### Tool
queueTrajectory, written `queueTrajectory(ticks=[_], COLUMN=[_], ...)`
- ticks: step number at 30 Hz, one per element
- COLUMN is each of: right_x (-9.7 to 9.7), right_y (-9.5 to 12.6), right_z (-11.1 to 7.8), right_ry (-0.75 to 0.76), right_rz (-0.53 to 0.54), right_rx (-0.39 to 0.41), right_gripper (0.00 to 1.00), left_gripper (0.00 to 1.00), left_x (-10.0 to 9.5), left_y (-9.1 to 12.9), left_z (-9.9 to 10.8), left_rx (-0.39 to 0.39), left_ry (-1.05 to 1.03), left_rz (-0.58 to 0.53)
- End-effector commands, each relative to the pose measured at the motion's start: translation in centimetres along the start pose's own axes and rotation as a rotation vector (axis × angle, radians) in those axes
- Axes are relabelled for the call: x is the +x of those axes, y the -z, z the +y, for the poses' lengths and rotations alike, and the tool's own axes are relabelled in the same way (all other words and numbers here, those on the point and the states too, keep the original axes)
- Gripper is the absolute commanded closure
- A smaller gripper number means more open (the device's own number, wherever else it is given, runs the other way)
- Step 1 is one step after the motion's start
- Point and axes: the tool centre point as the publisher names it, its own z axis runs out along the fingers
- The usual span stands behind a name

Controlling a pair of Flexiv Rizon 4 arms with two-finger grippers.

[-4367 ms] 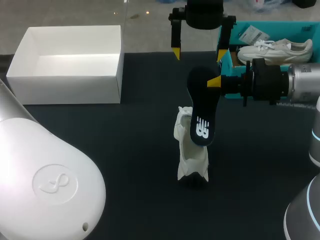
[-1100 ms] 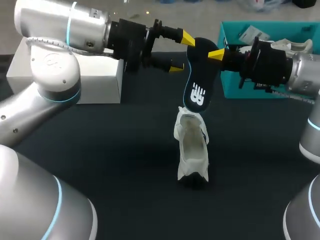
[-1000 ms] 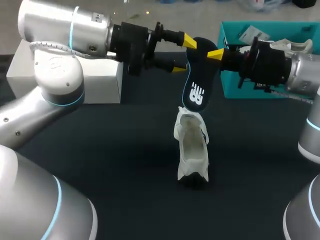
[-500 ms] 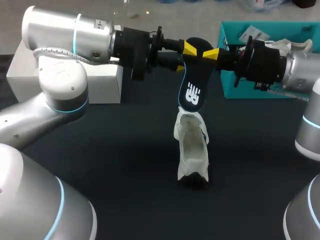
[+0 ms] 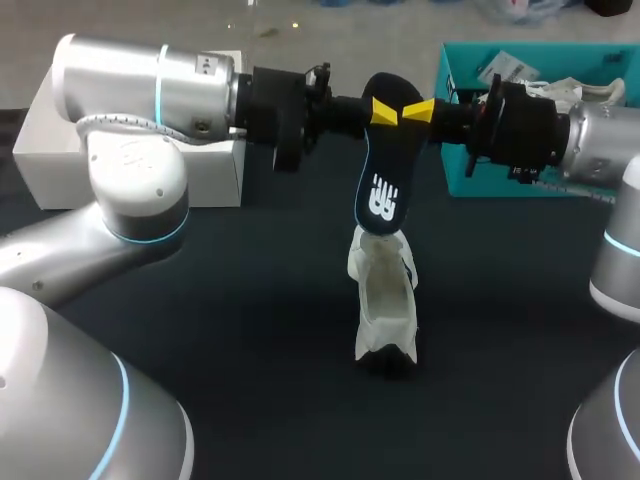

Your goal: Take the shoe out of the shoebox, open the shoe tongue, remove and reinsert the insole, then place the shoe into the shoebox

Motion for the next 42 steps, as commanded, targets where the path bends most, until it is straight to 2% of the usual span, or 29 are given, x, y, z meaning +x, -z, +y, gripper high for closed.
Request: queueTrajectory(ticks=[1,3,5,13,14,15,16,23,33,42], right_x=[0.0,0.0,0.0,-0.2,-0.3,-0.4,-0.5,-1.7,-2.6,-2.6], right_y=[-0.2,-0.3,-0.3,-0.6,-0.5,-0.4,-0.2,2.8,7.4,7.4], right_z=[0.0,0.0,0.0,-0.2,-0.2,-0.2,-0.2,0.5,0.3,0.3], right_ry=[-0.001,-0.002,-0.003,-0.017,-0.019,-0.026,-0.038,-0.01,0.171,0.171], right_rz=[0.0,0.001,0.003,0.014,0.022,0.025,0.033,0.005,-0.202,-0.202], right_rx=[-0.002,-0.001,0.0,0.005,0.003,-0.001,-0.004,-0.03,0.014,0.014], right_gripper=[1.0,1.0,1.0,1.0,0.95,0.58,0.0,0.0,0.0,0.0], left_gripper=[0.85,0.79,1.0,1.0,1.0,1.0,1.0,1.0,1.0,1.0], left_x=[0.1,0.1,0.1,0.1,0.0,0.0,0.0,0.4,0.9,1.2], left_y=[0.2,0.3,0.4,0.5,0.5,0.5,0.6,1.5,2.0,1.9], left_z=[-0.3,-0.4,-0.5,-0.9,-0.9,-1.0,-1.0,-1.7,-2.0,-2.2], left_rx=[-0.003,-0.005,-0.007,-0.015,-0.016,-0.023,-0.03,-0.03,-0.032,-0.054], left_ry=[0.001,0.003,0.005,0.013,0.015,0.027,0.039,0.063,0.107,0.158], left_rz=[0.0,0.0,-0.001,-0.019,-0.021,-0.028,-0.035,-0.028,-0.022,-0.031])
